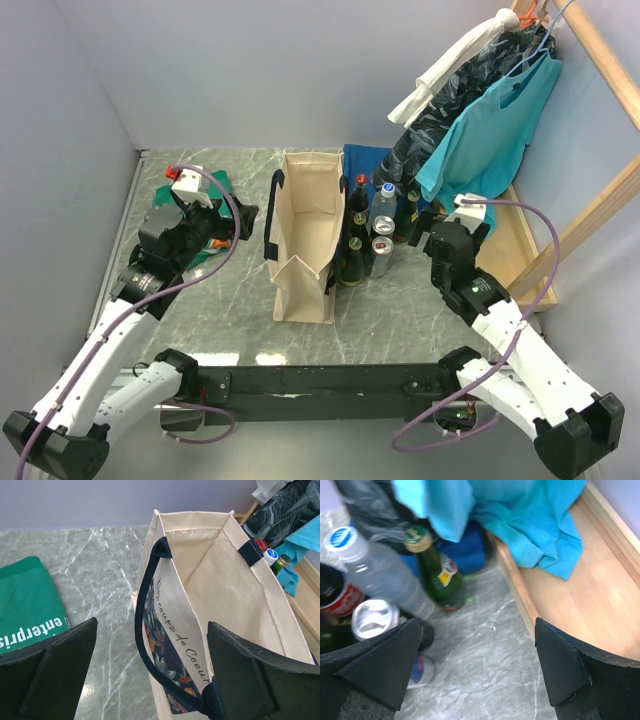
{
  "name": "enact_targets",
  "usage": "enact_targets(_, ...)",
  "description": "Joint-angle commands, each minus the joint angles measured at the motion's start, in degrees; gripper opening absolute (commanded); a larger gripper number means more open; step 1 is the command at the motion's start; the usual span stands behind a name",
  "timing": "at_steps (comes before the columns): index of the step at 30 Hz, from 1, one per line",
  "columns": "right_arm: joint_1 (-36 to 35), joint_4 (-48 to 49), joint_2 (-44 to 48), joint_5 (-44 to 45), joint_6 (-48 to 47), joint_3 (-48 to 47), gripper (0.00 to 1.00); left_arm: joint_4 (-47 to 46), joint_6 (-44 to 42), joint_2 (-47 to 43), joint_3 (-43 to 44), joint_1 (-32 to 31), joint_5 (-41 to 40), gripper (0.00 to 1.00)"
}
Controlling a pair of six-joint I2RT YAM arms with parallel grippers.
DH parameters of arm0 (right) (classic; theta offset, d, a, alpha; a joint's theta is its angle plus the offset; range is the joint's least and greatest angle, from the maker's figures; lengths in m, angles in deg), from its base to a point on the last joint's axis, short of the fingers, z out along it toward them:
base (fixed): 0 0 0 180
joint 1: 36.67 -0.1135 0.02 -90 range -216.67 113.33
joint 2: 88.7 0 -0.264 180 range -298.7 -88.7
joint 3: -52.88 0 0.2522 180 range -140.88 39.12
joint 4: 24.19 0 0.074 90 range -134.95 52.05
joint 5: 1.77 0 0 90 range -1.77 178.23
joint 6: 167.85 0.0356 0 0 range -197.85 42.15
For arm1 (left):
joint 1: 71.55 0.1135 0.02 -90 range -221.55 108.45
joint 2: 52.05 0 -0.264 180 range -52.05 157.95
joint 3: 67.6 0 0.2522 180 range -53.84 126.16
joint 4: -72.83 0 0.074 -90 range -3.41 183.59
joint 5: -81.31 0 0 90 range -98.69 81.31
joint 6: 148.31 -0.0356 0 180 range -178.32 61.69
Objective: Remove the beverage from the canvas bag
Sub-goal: Reset both arms
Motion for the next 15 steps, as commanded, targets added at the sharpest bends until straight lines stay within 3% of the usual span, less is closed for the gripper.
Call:
enact_targets(1,4.2,4.0,0.4,0.0,3.0,2.4,1.00,-0.8,-0.8,-0.5,1.2,0.2,0.2,0.96)
enact_targets(6,8.3,7.0,0.4,0.5,5.7,5.6,1.00,-0.7,-0.8,-0.2,1.5,0.3,-1.7,0.96)
enact_targets(15,10.3,17.7,4.7,2.6,2.4,13.3,1.00,-0.3,-0.8,0.5,1.6,0.3,-2.5,0.96)
